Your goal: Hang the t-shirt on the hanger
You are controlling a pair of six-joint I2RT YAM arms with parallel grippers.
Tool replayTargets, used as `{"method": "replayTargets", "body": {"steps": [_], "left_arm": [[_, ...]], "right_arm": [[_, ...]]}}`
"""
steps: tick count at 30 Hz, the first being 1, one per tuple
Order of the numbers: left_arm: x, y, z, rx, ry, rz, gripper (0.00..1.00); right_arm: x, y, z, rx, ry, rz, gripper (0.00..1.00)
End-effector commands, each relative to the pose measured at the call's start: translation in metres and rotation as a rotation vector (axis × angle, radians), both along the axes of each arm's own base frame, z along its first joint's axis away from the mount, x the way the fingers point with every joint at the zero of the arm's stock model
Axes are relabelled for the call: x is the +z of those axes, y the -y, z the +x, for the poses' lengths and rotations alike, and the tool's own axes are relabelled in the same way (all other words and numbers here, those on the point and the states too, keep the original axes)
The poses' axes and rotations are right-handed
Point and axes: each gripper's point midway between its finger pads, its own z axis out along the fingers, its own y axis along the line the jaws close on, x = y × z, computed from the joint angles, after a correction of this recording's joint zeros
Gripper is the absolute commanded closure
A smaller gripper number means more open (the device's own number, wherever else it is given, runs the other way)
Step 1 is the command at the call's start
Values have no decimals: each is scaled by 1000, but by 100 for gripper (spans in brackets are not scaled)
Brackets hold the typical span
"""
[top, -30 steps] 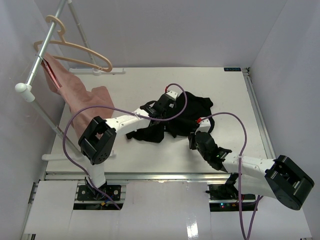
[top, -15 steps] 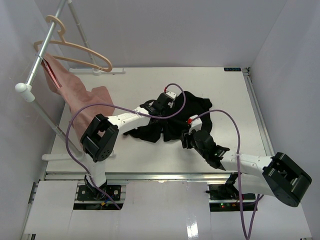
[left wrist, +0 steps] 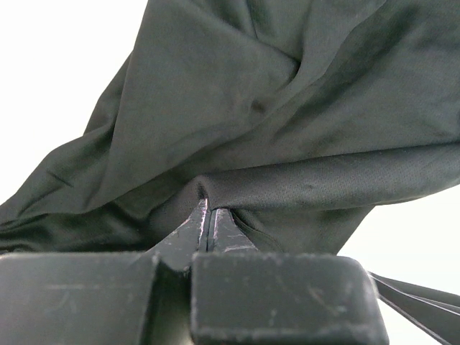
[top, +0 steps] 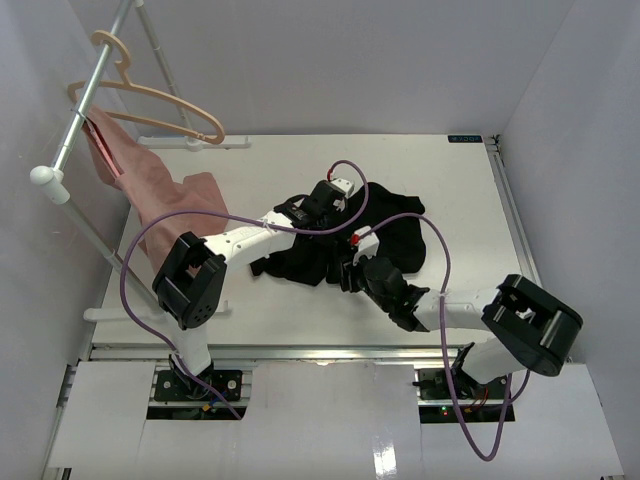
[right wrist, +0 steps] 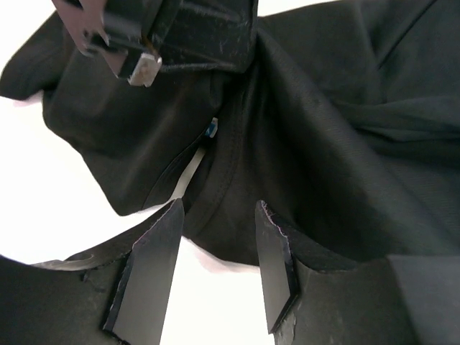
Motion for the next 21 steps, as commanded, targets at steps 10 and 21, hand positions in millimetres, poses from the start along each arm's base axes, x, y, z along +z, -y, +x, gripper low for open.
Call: {"method": "replayTargets", "body": {"steps": [10,21], "left_arm": [[38,2,3,13,25,-82,100],[43,-1,4,28,27,-96,100]], "right_arm": [[4,-17,37,-266,34,61,52],[-14,-13,26,-353,2,-33,55]]}}
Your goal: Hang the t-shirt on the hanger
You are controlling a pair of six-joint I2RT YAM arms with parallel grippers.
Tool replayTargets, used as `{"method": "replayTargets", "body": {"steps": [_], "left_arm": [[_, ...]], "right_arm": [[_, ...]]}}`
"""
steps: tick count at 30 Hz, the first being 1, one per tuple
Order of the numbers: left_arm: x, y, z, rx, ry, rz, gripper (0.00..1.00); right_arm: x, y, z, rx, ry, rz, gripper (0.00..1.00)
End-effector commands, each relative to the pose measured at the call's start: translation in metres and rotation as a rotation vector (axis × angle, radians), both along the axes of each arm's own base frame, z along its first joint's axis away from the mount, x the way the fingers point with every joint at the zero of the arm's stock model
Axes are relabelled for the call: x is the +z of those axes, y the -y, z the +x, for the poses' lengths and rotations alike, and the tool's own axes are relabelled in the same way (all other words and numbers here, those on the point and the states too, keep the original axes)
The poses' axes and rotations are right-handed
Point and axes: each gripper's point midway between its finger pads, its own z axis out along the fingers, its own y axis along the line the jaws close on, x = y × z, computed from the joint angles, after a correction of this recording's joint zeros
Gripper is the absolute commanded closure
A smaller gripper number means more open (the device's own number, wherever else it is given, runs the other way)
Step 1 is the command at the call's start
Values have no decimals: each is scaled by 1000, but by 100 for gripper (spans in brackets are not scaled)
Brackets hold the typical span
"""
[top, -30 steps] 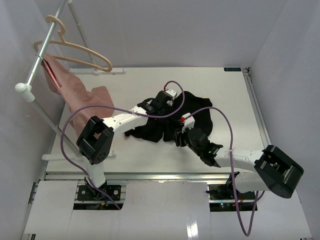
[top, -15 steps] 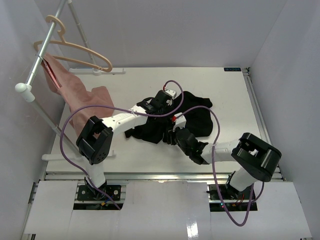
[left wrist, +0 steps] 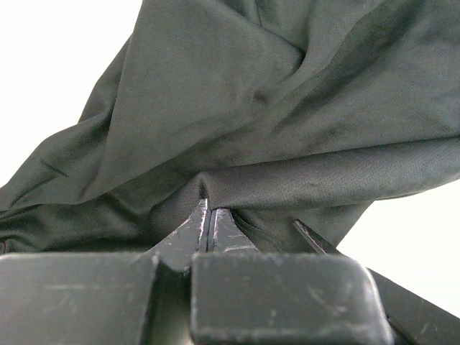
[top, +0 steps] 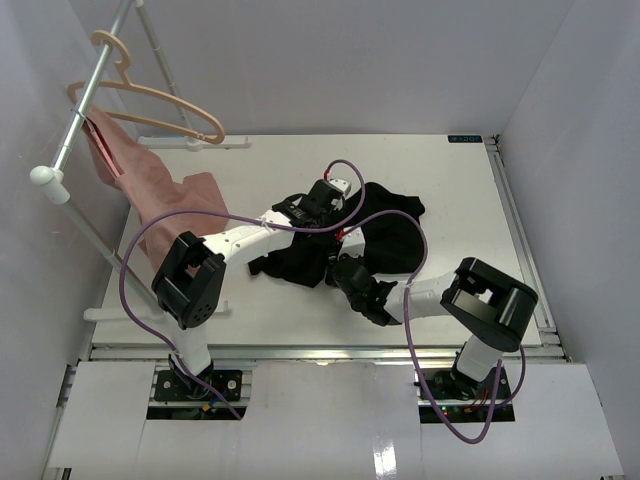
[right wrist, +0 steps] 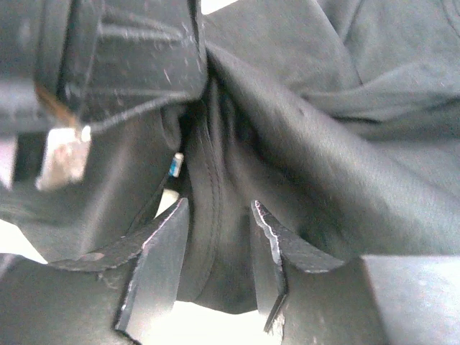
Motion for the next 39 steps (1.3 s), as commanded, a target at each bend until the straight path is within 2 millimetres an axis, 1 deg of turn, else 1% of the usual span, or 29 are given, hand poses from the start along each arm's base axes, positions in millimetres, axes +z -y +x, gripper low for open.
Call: {"method": "replayTargets", "body": {"steps": [1,4,6,13,17,21,26,34,36,37,39], "left_arm": [[46,4,6,10,66,-85,100],[46,4,6,14,61,-89,100],[45,4,6,18,59,-91,100],[39,3,9,25,48,-84,100],[41,0,9,34,48,-88,100],[46,1,10,35,52,-103,100],[45,1,11,39,50,-104,100],[42,0,11,45,38,-104,100],[42,0,11,46,38,-107,100],[42,1,11,45,37,-107,100],[42,1,11,43,37,-108,100]], "right_arm": [[5,0,0,-94,16,-5,55],[-7,3,-6,-120,-14,-47,56],[-11,5,-8,-123,-20,-59,56],[-15,9,-9,-157,-33,-92,62],[-19,18,-12,-186,-52,-119,66],[-20,27,-14,-206,-49,-133,66],[-16,31,-14,-216,-44,-148,68],[2,37,-14,-204,-19,-149,70],[3,36,-16,-192,-21,-147,70],[4,35,-16,-184,-22,-145,72],[5,34,-16,-173,-23,-142,85]]}}
